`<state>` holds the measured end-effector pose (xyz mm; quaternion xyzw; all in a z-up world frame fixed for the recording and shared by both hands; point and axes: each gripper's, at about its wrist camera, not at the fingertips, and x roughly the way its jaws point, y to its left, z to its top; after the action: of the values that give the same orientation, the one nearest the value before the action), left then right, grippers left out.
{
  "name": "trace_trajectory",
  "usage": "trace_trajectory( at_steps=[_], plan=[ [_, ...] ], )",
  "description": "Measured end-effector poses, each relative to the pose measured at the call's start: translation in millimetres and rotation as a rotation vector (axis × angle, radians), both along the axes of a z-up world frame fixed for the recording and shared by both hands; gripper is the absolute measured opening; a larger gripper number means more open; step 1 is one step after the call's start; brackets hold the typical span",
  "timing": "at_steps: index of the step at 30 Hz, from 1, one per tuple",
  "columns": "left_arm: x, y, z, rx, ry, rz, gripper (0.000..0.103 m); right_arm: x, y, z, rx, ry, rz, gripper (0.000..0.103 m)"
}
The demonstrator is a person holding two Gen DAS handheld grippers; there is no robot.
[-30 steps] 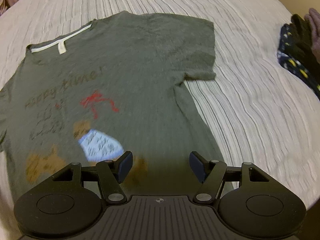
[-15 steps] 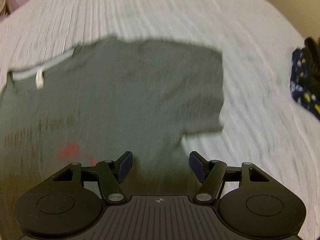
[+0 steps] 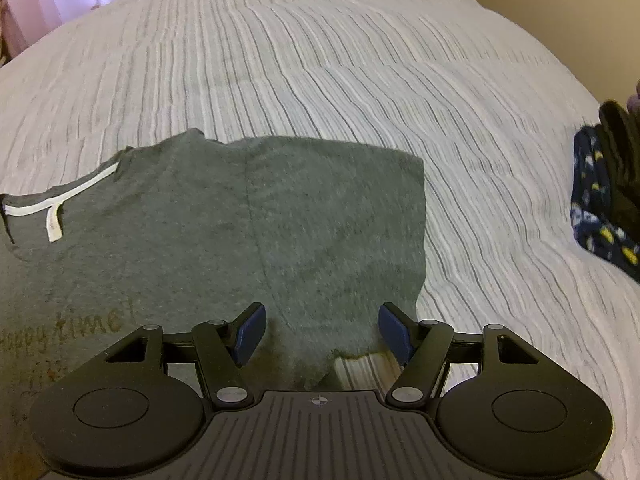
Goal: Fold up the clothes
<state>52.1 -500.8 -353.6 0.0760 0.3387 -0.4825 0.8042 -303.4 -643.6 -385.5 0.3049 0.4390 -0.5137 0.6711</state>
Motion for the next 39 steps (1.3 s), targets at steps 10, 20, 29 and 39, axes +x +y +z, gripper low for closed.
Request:
trace_trajectory(
  at_steps=[10, 20, 29, 39],
  plan=[
    [-77, -19, -42, 0.126, 0.202, -0.179, 0.032, -17, 2, -5, 0.002, 0.000, -0.013, 0.066],
    [-35, 59, -8, 0.113, 0.116, -0.051, 0.009, -18, 12, -14, 0.020, -0.015, -0.010, 0.066],
    [-85, 66, -48, 0.340, -0.023, -0.199, 0.011, -41, 19, -15, 0.020, -0.039, -0.045, 0.066],
    [-72, 72, -1, 0.197, 0.150, -0.070, 0.012, -146, 3, -14, 0.006, -0.538, -0.385, 0.066]
  ],
)
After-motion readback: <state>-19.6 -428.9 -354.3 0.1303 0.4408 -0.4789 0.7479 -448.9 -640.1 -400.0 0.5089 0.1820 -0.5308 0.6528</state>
